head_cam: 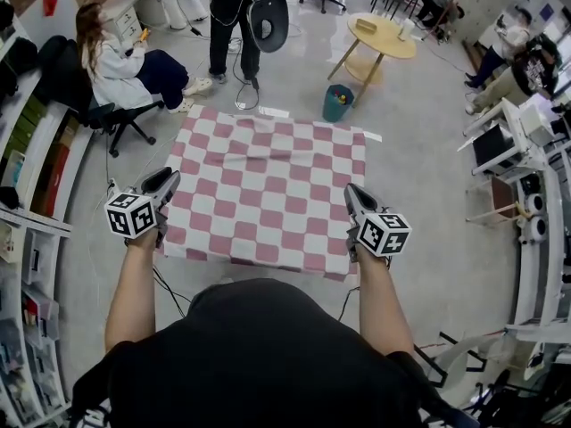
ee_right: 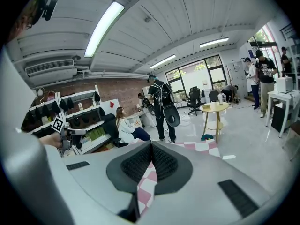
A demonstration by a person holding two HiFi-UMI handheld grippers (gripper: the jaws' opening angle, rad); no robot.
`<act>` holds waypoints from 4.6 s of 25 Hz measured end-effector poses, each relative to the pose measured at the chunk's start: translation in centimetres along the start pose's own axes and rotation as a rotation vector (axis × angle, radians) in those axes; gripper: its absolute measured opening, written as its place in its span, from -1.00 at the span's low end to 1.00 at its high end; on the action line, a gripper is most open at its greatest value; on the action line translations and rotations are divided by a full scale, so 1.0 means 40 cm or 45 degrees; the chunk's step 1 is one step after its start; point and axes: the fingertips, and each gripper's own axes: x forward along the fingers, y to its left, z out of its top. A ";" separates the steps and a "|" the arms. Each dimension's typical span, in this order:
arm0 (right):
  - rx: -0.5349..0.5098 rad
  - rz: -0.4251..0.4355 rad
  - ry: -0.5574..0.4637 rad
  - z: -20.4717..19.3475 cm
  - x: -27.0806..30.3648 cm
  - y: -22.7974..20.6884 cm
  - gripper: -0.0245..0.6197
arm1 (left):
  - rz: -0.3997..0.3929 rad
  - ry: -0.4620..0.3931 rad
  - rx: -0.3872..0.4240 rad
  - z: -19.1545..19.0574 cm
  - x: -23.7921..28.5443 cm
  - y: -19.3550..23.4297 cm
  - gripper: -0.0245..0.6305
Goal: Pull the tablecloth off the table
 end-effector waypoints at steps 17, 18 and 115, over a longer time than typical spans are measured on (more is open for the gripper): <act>-0.003 -0.115 0.027 0.026 0.124 0.077 -0.85 | -0.105 0.031 -0.003 0.051 0.082 0.188 -0.53; -0.002 -0.121 0.028 0.026 0.134 0.083 -0.85 | -0.115 0.033 -0.004 0.055 0.091 0.198 -0.53; 0.670 -0.312 0.684 -0.790 0.337 -0.746 -0.20 | 0.006 0.852 -0.560 -0.752 0.532 0.838 0.29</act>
